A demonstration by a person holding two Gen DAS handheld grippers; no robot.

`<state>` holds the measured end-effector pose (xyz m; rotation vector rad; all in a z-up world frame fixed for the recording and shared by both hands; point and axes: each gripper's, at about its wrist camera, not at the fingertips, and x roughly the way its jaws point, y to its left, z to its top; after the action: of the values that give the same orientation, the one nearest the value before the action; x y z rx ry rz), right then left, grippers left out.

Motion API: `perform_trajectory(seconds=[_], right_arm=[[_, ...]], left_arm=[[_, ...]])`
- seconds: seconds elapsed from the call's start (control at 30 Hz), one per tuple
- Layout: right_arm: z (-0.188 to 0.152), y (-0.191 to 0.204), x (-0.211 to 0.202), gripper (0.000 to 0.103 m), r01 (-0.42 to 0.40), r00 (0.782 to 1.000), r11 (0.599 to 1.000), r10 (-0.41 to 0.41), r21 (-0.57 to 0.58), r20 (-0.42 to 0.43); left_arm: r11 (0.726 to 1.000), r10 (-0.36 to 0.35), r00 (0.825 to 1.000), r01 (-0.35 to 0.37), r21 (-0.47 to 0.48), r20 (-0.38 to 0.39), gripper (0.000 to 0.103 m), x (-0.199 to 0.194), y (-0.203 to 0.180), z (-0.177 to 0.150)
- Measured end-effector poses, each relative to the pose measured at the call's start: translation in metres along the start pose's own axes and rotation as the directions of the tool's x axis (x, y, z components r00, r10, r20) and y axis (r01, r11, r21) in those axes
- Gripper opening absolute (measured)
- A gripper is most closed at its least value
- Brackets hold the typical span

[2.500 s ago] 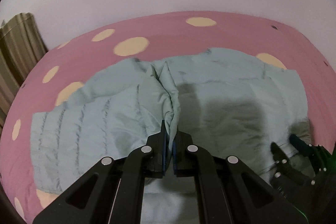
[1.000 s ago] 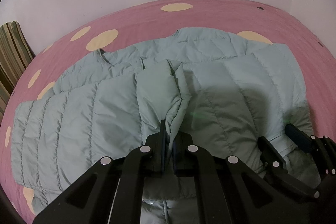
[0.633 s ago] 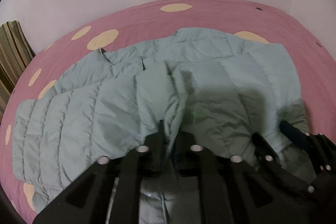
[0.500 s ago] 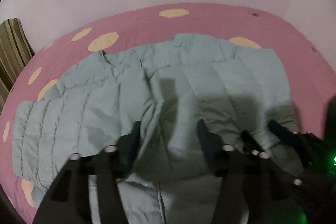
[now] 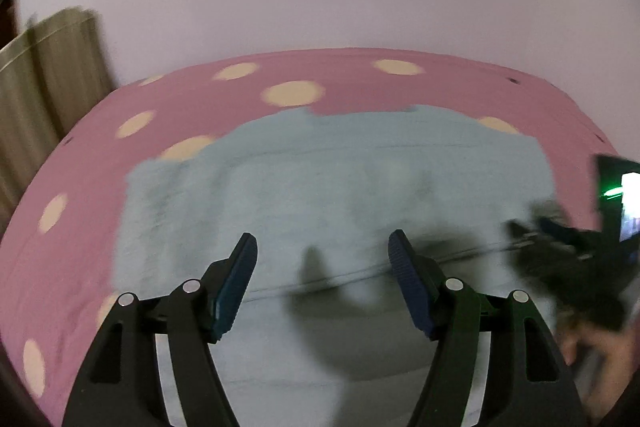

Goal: Fold large clothes

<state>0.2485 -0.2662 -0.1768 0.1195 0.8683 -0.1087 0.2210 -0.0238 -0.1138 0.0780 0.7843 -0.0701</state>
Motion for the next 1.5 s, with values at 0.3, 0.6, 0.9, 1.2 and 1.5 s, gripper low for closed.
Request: perform_trajectory(seconds=[0.3, 0.6, 0.9, 1.2, 1.5], right_arm=[[0.020, 0.070, -0.009, 0.061, -0.181, 0.983, 0.983, 0.180, -0.020, -0.021], [0.022, 0.114, 0.019, 0.007, -0.209, 0.971, 0.977, 0.204, -0.035, -0.126], [0.041, 0.063, -0.026, 0.005, -0.026, 0.997, 0.997, 0.031, -0.077, 0.064], [0.040, -0.037, 0.002, 0.005, 0.088, 0.996, 0.996, -0.088, 0.033, 0.004], [0.027, -0.053, 0.038, 0.006, 0.074, 0.995, 0.996, -0.071, 0.042, -0.068]], left_arm=[[0.958, 0.238, 0.971, -0.237, -0.163, -0.016, 0.068, -0.008, 0.133, -0.027], [0.937, 0.254, 0.965, -0.263, -0.231, -0.069, 0.068, 0.004, 0.174, -0.042], [0.961, 0.198, 0.980, -0.197, -0.196, -0.017, 0.068, 0.007, 0.152, -0.016], [0.985, 0.126, 0.992, -0.127, -0.116, -0.016, 0.068, 0.046, 0.097, 0.021], [0.982, 0.185, 0.975, -0.187, -0.002, -0.123, 0.068, 0.110, 0.062, 0.018]])
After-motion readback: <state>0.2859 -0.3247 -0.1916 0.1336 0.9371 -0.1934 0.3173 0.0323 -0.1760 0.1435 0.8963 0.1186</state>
